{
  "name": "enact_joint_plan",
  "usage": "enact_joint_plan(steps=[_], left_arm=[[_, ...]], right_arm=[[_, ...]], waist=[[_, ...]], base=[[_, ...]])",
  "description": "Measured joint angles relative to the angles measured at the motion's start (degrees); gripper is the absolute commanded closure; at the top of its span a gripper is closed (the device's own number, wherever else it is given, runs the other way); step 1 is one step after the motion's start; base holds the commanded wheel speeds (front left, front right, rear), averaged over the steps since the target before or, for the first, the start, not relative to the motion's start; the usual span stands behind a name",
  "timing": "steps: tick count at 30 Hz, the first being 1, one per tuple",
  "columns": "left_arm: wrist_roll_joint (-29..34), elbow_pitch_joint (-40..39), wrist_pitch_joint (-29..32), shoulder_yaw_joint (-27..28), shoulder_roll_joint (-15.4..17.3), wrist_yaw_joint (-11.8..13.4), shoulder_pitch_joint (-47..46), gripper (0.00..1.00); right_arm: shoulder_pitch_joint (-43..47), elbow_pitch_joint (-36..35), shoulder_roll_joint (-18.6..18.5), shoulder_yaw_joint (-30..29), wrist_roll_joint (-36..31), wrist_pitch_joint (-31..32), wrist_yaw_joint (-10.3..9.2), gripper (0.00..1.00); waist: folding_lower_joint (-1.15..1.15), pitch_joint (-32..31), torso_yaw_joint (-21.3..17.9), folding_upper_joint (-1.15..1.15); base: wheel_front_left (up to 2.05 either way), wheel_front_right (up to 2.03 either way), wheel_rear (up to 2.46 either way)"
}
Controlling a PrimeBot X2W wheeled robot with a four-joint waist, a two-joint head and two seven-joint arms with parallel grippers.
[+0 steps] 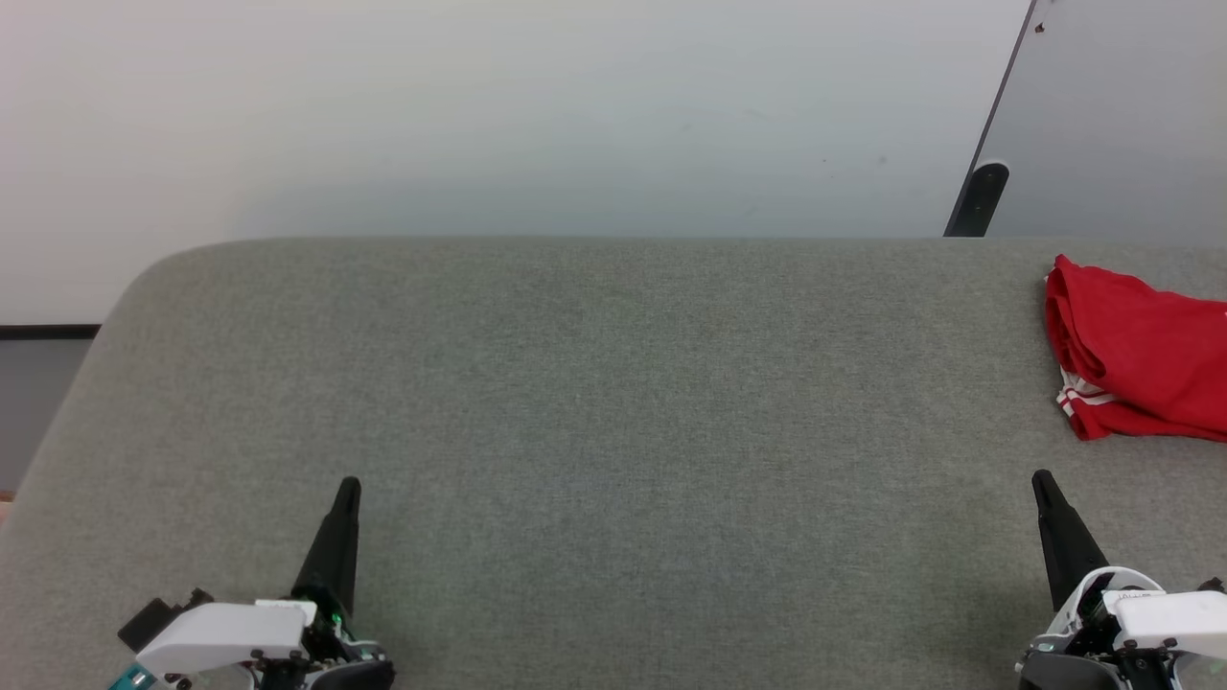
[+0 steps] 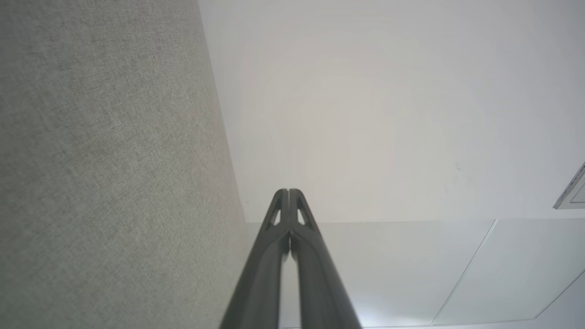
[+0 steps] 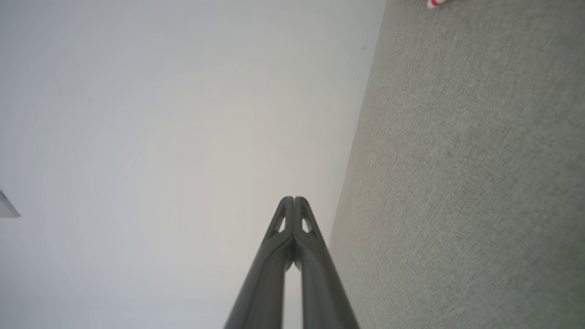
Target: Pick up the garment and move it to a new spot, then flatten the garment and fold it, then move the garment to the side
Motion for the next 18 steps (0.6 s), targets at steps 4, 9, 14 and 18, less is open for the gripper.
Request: enact_joint_plan(steps=[4, 9, 14, 18], left_arm=[[-1.40, -0.04, 0.42, 0.09, -0.07, 0.00, -0.10, 1.00], [-1.89, -0.07, 0.52, 0.12, -0.14, 0.00, -0.20, 1.00], [-1.89, -0.07, 0.52, 0.12, -0.14, 0.00, -0.20, 1.00], [-1.89, -0.07, 0.52, 0.12, -0.14, 0.00, -0.20, 1.00]], right_arm=[[-0.05, -0.09, 0.21, -0.18, 1.67, 0.35, 0.00, 1.00], [-0.49, -0.19, 0.34, -0.27, 2.16, 0.43, 0.00, 1.00], [-0.49, -0.19, 0.35, -0.29, 2.16, 0.43, 0.00, 1.00], [-0.49, -0.19, 0.35, -0.29, 2.16, 0.43, 0.00, 1.00]], waist=[[0.00, 0.05, 0.00, 0.00], [0.00, 0.07, 0.01, 0.00], [0.00, 0.07, 0.01, 0.00], [0.00, 0.07, 0.01, 0.00]], base=[[0.00, 0.00, 0.00], [0.00, 0.00, 0.00], [0.00, 0.00, 0.00], [0.00, 0.00, 0.00]])
